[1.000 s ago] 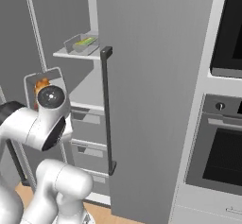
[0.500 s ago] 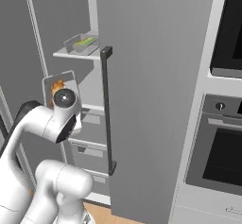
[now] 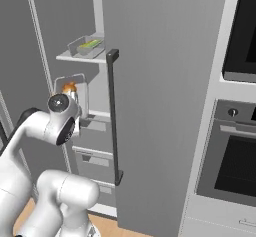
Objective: Take the meat container that has the chicken drumstick and place it on the second highest rack of the freezer. Then take the vegetable container that has the corn and cucumber and place it on the highest rack of the freezer.
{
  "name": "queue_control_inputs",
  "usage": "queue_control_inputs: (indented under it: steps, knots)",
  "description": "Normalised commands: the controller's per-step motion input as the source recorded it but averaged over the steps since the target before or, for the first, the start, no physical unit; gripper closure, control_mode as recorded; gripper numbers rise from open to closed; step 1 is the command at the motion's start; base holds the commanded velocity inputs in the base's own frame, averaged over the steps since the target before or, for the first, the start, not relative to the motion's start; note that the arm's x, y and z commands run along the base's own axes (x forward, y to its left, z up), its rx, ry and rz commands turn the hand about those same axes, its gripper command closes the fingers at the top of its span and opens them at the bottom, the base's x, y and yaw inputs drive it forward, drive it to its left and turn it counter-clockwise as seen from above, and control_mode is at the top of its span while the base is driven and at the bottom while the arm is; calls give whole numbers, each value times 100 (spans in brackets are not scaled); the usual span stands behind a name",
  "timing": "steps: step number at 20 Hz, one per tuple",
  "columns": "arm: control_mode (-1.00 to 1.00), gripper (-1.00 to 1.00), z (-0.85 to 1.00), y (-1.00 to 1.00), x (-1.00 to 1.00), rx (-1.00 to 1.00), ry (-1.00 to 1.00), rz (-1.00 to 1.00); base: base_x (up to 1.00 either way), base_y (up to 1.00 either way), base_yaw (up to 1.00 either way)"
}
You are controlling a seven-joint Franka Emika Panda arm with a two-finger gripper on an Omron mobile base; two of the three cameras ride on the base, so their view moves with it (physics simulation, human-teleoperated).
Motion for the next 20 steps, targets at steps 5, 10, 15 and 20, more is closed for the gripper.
queue_control_inputs:
  steps: [5,10,15,20]
  knots:
    - [-100,100,0,14,29,10,0,-13,0,0,0]
    - [-100,100,0,5,49,0,0,-8,0,0,0]
    - [-100,100,0,2,49,0,0,0,0,0,0]
    - [-100,100,0,2,33,0,0,0,0,0,0]
